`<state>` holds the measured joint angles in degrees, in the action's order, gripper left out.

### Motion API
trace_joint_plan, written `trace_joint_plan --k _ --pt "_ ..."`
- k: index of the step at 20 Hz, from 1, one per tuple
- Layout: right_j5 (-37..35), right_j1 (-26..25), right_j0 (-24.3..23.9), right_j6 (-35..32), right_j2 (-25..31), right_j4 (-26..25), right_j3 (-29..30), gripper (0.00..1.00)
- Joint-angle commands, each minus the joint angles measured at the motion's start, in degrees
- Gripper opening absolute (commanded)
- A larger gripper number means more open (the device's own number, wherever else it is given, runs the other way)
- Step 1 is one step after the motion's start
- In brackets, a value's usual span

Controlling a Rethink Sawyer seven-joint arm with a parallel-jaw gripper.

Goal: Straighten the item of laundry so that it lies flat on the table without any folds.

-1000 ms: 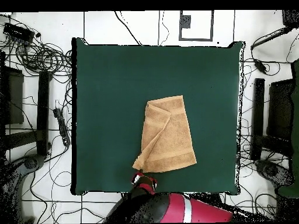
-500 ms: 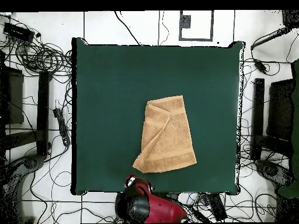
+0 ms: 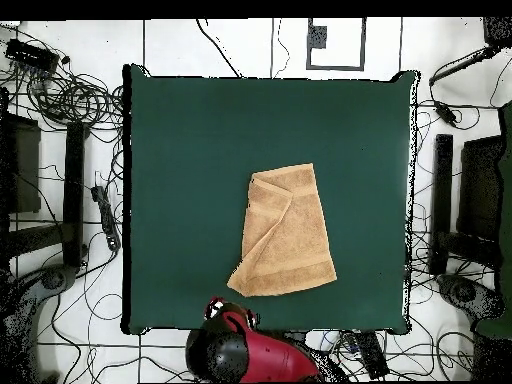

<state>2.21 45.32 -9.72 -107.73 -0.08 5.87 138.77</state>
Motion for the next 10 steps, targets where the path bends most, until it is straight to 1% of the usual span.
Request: trace_joint_plan --k 1,4,5,7,10 --pt "5.83 -6.3 0.51 -12.23 5.77 1.88 -7.15 1.0" --pt "3.51 -8.53 1.49 -7.91 2.1 0.74 -9.92 1.0" --pt "4.34 -9.72 0.64 -7.23 2.81 -0.11 -10.86 1.0" --pt "5.61 -10.84 -0.07 -7.76 3.94 -0.33 -11.76 1.0" --pt "7.8 -11.31 1.27 -11.75 5.1 2.1 -11.59 1.0"
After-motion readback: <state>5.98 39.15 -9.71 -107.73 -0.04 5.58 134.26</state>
